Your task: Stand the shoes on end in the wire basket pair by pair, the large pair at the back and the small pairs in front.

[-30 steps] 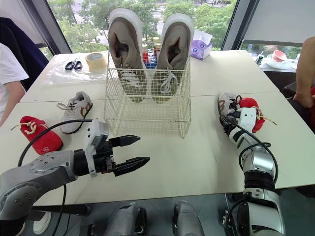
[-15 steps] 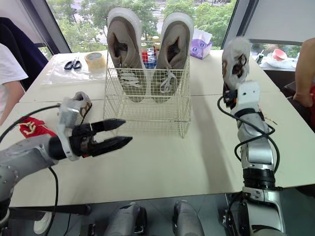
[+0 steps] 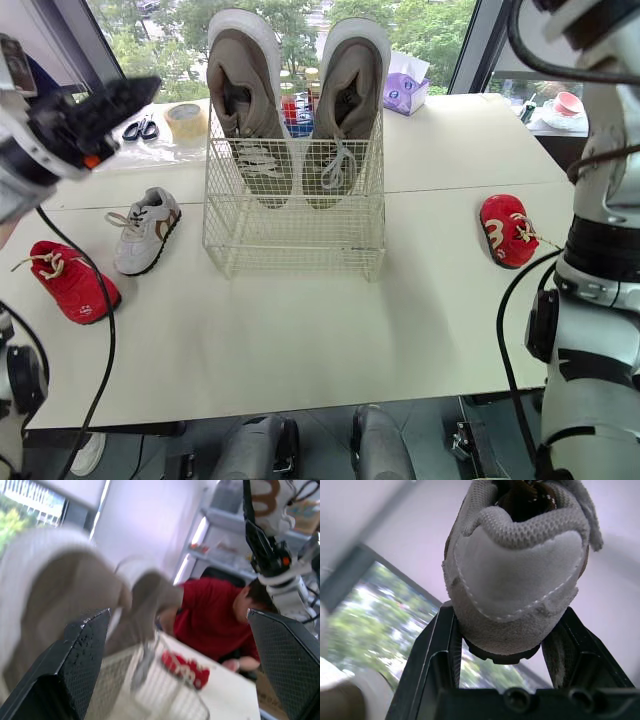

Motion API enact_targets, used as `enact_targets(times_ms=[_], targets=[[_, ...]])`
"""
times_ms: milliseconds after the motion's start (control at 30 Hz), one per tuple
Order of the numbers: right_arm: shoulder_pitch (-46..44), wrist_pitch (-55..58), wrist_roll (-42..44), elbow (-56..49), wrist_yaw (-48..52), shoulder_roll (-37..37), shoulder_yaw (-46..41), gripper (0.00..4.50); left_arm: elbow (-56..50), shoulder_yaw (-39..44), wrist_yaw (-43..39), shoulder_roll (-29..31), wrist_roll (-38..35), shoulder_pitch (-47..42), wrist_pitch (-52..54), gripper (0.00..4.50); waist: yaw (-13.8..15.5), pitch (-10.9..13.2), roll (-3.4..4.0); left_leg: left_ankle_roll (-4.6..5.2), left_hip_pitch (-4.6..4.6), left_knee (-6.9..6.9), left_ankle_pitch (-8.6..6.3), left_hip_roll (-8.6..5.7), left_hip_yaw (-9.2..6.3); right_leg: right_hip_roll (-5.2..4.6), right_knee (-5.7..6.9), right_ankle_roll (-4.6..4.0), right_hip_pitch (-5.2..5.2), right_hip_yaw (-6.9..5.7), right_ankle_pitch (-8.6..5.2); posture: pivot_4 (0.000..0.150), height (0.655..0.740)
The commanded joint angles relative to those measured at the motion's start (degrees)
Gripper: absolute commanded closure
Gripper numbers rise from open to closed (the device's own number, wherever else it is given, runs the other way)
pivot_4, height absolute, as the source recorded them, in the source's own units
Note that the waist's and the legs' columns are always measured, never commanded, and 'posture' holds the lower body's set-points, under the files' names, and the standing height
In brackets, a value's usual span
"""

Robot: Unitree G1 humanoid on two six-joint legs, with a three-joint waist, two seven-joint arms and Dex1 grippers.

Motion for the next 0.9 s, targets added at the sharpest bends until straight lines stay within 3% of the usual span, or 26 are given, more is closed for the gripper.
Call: enact_targets(times_ms=[33,200,500,767,867,900], targets=[[-1.06,1.97,3.93,-4.39,4.89,1.27,2.36,2.51,4.12,1.27,-3.54,1.11,1.46,-6.29,0.22,0.0,-0.24,0.0,-0.01,-0.05,0.0,0.0,0.03,0.03,0.0,-0.03,0.0,0.01,0.0,0.0,0.0,0.15,0.74],[0.73,1.8,5.37,-8.65,9.15,3.58,5.58,2.51,6.25,1.92,-4.53,0.43,-0.27,-12.84,4.81,0.0,-0.23,0.03,-0.06,-0.14,-0.04,0.01,0.08,0.03,0.01,-0.11,-0.02,0.03,0.0,0.0,0.01,0.15,0.74],[4.2,-8.78,-1.86,-8.11,14.93,4.48,11.21,2.51,7.28,0.73,-5.05,-1.81,-0.86,-20.34,11.18,0.0,-0.28,0.11,-0.23,-0.38,-0.03,0.02,0.22,0.01,-0.03,-0.12,0.02,0.05,0.0,-0.01,0.0,0.15,0.74],[6.0,-18.55,-8.28,-5.39,18.05,4.38,13.95,2.51,7.01,-3.64,-10.27,-1.67,4.41,-23.14,14.15,0.0,-0.36,0.11,-0.23,-0.48,0.01,0.02,0.28,0.01,-0.01,-0.12,0.07,0.05,0.0,-0.01,0.0,0.15,0.74],[5.69,-19.74,-9.15,-4.91,17.88,4.73,13.96,2.54,6.63,-4.12,-11.99,-1.62,5.57,-22.59,14.53,0.82,-0.36,0.11,-0.23,-0.5,0.0,0.02,0.29,0.01,-0.02,-0.11,0.08,0.04,0.0,-0.01,0.0,0.15,0.74],[5.6,-20.05,-9.52,-4.87,17.83,4.73,14.03,2.54,6.7,-3.98,-12.25,-1.72,5.75,-22.47,14.61,1.28,-0.36,0.11,-0.23,-0.5,0.0,0.02,0.29,0.01,-0.02,-0.11,0.07,0.04,0.0,-0.01,0.0,0.15,0.74]])
